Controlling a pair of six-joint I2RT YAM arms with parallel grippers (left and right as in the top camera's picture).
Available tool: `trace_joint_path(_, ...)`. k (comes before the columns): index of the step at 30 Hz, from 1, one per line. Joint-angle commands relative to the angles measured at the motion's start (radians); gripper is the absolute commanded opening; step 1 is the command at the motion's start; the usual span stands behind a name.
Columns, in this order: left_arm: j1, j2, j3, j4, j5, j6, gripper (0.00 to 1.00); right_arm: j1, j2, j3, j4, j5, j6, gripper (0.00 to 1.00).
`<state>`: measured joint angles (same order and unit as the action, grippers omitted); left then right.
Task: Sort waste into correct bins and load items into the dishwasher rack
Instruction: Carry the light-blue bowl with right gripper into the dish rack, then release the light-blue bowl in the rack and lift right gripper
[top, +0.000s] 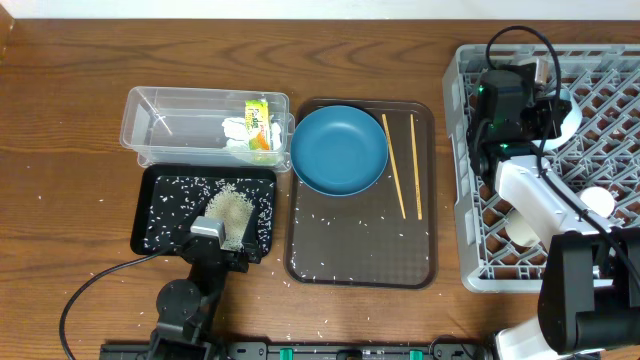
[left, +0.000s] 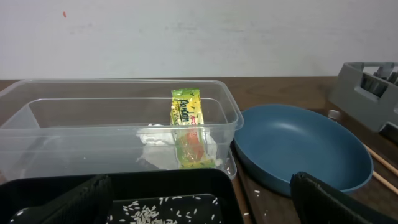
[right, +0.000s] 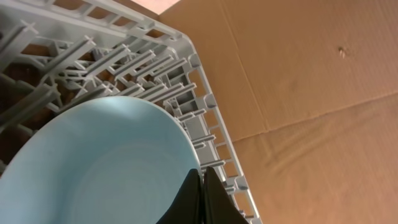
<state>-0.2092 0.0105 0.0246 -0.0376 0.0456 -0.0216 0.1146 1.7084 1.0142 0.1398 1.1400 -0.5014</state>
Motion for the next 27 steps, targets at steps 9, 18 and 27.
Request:
trace_joint_path(9,0.007,-0.005,-0.021,-0.029,-0.013,0.014,0.93,0.010,0.011,0.006,-0.023,-0.075,-0.021,0.31)
trace_joint_path(18,0.007,-0.005,-0.021,-0.029,-0.013,0.014,0.94,-0.011,0.011,0.006,-0.157,-0.105,0.156,0.33)
trace_joint_path(27,0.007,-0.005,-0.021,-0.029,-0.013,0.014,0.93,-0.018,-0.074,0.007,-0.300,-0.311,0.417,0.36)
